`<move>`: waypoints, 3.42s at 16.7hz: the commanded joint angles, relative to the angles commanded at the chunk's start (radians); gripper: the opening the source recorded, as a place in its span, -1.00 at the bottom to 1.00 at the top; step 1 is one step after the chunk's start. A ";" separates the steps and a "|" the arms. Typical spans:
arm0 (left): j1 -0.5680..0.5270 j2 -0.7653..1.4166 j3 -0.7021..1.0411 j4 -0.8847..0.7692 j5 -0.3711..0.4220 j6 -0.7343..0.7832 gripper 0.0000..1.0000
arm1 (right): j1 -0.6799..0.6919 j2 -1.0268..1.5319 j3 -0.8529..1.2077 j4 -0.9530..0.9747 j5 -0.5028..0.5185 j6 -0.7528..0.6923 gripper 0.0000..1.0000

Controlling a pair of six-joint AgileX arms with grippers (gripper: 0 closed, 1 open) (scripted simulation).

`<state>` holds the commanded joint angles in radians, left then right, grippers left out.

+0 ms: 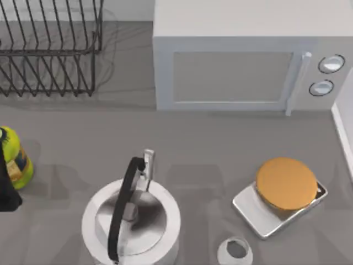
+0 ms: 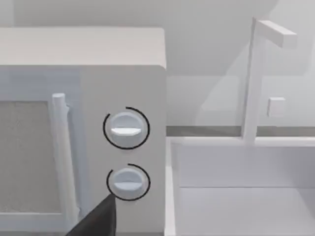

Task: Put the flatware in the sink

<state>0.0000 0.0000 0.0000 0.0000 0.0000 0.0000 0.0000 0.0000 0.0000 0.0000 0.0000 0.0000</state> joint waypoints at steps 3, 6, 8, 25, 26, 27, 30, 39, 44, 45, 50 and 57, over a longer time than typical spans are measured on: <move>0.000 0.000 0.000 0.000 0.000 0.000 1.00 | -0.008 0.013 0.012 -0.012 0.000 -0.002 1.00; 0.000 0.000 0.000 0.000 0.000 0.000 1.00 | -0.057 0.109 0.095 -0.097 -0.001 -0.017 1.00; 0.000 0.000 0.000 0.000 0.000 0.000 1.00 | -0.109 0.228 0.182 -0.191 -0.005 -0.034 1.00; 0.000 0.000 0.000 0.000 0.000 0.000 1.00 | -0.556 1.418 0.909 -1.017 -0.026 -0.173 1.00; 0.000 0.000 0.000 0.000 0.000 0.000 1.00 | -0.558 1.423 0.913 -1.021 -0.026 -0.174 1.00; 0.000 0.000 0.000 0.000 0.000 0.000 1.00 | -0.558 1.423 0.913 -1.021 -0.026 -0.174 1.00; 0.000 0.000 0.000 0.000 0.000 0.000 1.00 | -0.553 1.419 0.910 -1.019 -0.025 -0.173 1.00; 0.000 0.000 0.000 0.000 0.000 0.000 1.00 | -0.546 1.584 0.743 -0.676 -0.025 -0.161 1.00; 0.000 0.000 0.000 0.000 0.000 0.000 1.00 | -0.543 1.650 0.677 -0.557 -0.025 -0.156 1.00; 0.000 0.000 0.000 0.000 0.000 0.000 1.00 | -0.543 1.650 0.677 -0.557 -0.025 -0.156 1.00; 0.000 0.000 0.000 0.000 0.000 0.000 1.00 | -0.543 1.650 0.677 -0.557 -0.025 -0.156 0.55; 0.000 0.000 0.000 0.000 0.000 0.000 1.00 | -0.543 1.650 0.677 -0.557 -0.025 -0.156 -0.51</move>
<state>0.0000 0.0000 0.0000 0.0000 0.0000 0.0000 -0.5435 1.6505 0.6773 -0.5572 -0.0251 -0.1562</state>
